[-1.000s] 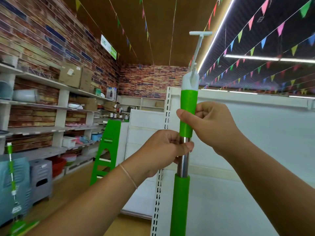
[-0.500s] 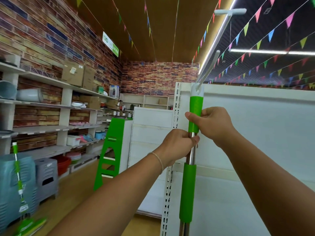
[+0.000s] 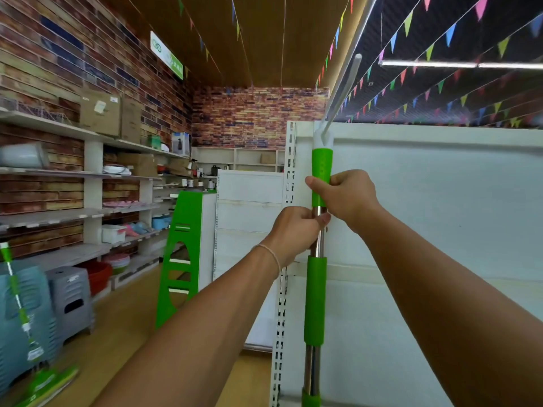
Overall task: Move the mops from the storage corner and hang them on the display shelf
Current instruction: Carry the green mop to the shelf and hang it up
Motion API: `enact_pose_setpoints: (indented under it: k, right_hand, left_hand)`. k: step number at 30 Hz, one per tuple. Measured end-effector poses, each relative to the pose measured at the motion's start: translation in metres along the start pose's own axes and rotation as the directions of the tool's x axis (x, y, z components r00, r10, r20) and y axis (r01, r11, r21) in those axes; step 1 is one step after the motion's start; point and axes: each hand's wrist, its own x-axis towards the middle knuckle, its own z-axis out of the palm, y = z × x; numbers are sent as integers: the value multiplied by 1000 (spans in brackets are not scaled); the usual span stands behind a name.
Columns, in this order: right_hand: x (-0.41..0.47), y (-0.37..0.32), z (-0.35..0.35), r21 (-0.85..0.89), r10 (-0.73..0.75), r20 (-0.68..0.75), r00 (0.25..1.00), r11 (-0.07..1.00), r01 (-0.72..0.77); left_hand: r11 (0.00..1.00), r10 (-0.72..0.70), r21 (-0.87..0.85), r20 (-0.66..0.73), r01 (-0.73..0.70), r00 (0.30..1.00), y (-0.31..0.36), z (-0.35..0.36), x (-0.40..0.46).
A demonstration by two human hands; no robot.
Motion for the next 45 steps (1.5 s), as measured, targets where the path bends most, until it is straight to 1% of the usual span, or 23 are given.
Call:
enact_pose_setpoints:
  k: [3,5,7,9,11,13,14,16,17,20,23,27,31,35,38,42,45]
  right_hand:
    - [-7,-1,-2,-13,1,34,999,1000,0]
    - [-19,3,-3,-17,-25,33,999,1000,26]
    - [-39,10,-2,-40,-109,-56,992,993,107]
    - [-64,17,1,-29,-222,-179,958,975,220]
    - [-84,25,9,18,-317,-246,916,944,331]
    - [-103,30,25,-39,-416,-236,878,907,419]
    - [-111,30,34,-63,-460,-223,859,886,459]
    - [-127,24,53,-54,-514,-191,836,856,514]
    - [-134,17,63,-41,-531,-166,831,846,532]
    - [-149,-6,98,16,-558,-56,828,829,560]
    - [-160,-30,142,45,-591,42,806,807,589]
    - [-176,-57,216,83,-552,201,810,833,547]
    - [-189,-87,302,95,-485,343,804,870,484]
    - [-211,-114,389,143,-439,420,794,896,420]
    - [-220,-131,446,146,-380,514,769,922,358]
    - [-222,-157,500,146,-356,560,748,931,334]
    - [-222,-174,533,147,-358,596,719,928,341]
  left_hand:
    - [1000,1,-12,-27,-1,1000,2,0,-13]
    - [1000,0,10,9,0,1000,-3,-3,-24]
    - [1000,-8,5,56,7,998,-10,-11,-40]
    - [999,-25,33,70,23,997,-19,-23,-60]
    - [989,-48,141,77,37,996,-29,-38,-82]
    - [948,-64,315,90,33,994,-39,-56,-103]
    - [913,-67,408,88,25,994,-44,-66,-112]
    - [837,-76,546,69,26,995,-53,-91,-126]
    - [808,-86,589,57,36,995,-58,-104,-133]
    - [751,-103,656,8,73,995,-70,-144,-148]
    - [705,-89,701,-69,112,994,-84,-189,-162]
    - [675,-91,715,-168,185,982,-108,-262,-178]
    - [610,-104,753,-232,246,967,-140,-351,-192]
    - [571,-178,739,-315,358,932,-166,-443,-205]
    - [554,-253,713,-348,430,903,-175,-499,-207]
    - [564,-238,677,-416,474,878,-193,-554,-201]
    - [532,-242,702,-410,474,879,-215,-583,-193]
